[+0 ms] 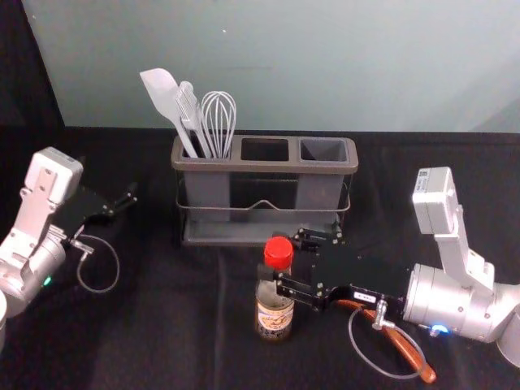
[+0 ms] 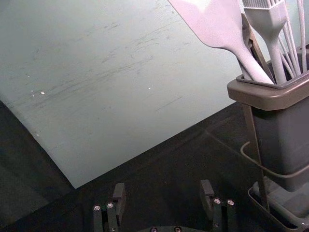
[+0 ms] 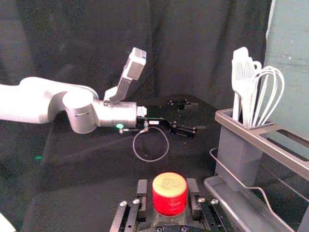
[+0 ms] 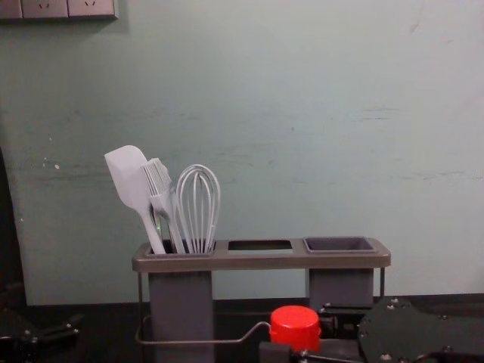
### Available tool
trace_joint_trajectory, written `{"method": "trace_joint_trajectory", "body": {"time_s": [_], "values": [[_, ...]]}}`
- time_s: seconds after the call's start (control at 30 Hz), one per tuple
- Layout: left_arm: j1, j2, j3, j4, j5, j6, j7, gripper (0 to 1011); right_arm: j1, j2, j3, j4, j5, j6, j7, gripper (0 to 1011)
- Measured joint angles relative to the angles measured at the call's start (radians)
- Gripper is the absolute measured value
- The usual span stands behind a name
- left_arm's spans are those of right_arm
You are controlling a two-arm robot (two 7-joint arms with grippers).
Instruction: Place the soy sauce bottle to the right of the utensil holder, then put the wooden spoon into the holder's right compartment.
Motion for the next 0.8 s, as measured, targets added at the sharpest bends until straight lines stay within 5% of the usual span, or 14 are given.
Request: {"method": "trace_joint_trajectory", "body": {"time_s": [0.2, 0.5, 0.8], "values": [[0.0, 0.0, 0.0, 0.0, 0.0, 0.0, 0.0, 1005, 0.0, 0.0, 0.001, 0.0, 0.0, 0.0, 0.0, 385], [0.0, 0.0, 0.0, 0.0, 0.0, 0.0, 0.0, 1005, -0.005, 0.006, 0.006, -0.008, 0.002, -0.004, -0.003, 382], [0.0, 0.0, 0.0, 0.0, 0.0, 0.0, 0.0, 1005, -0.084, 0.077, 0.087, -0.114, 0.035, -0.012, -0.061, 382]]}}
